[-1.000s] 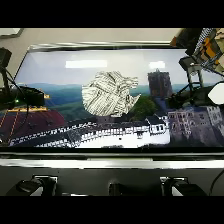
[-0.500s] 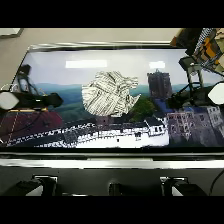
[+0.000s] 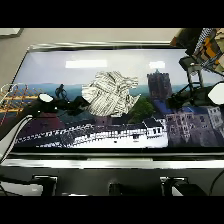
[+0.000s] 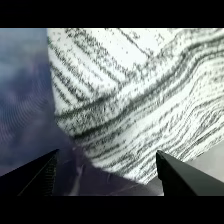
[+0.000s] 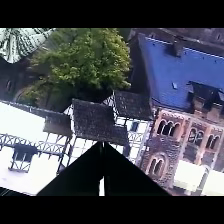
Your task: Fold the clothes and pants, and hang the long-sleeved shirts on hangers.
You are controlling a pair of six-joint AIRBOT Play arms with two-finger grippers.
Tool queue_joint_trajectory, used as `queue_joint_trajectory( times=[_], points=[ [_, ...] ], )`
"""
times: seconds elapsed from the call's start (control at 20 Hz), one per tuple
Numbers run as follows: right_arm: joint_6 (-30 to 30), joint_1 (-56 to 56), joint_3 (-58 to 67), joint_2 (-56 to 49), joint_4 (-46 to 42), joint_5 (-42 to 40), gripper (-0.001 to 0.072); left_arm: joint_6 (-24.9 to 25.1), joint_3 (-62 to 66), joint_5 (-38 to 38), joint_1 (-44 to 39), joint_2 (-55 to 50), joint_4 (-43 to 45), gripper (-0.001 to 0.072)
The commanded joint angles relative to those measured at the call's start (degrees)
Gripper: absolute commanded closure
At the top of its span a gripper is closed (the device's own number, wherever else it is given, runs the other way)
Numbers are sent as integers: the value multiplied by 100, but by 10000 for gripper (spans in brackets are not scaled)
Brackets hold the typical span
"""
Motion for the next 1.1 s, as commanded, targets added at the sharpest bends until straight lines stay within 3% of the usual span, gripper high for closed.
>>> queue_joint_trajectory(
  times=[0.0, 0.1, 0.15, 0.2, 0.25, 0.4, 0.45, 0.5, 0.65, 0.8, 0.95, 1.05],
  points=[
    [-4, 7, -2, 4, 52, -37, 678, 402, 85, 170, -85, -457, -901, 58],
    [175, 7, -2, 2, 260, -127, 669, 413, 90, 186, -101, -448, -901, 672],
    [382, 7, -4, -13, 302, -229, 617, 389, 90, 192, -105, -448, -914, 679],
    [737, 7, -24, -55, 275, -365, 495, 391, 87, 181, -105, -448, -914, 679],
    [1421, 7, -81, -149, 35, -492, 307, 391, 87, 173, -105, -448, -911, 679],
    [4505, 7, -575, -765, -492, -1165, 53, 393, 87, 164, -105, -448, -911, 679],
    [5136, 4, -686, -1102, -286, -1309, 45, 404, 87, 155, -105, -448, -911, 679],
    [5132, -31, -695, -1528, 275, -1478, 45, 402, 87, 155, -105, -448, -911, 679],
    [4229, -96, -686, -2538, 2752, -2433, 44, 402, 87, 142, -105, -448, -911, 679],
    [3993, -15, -686, -3053, 3805, -3355, 99, 402, 87, 140, -105, -448, -911, 679],
    [2529, 74, -686, -3412, 5344, -3674, 100, 402, 87, 129, -105, -448, -911, 679],
    [2304, 72, -686, -3630, 5493, -3532, 99, 402, 87, 118, -105, -448, -911, 679]
  ],
)
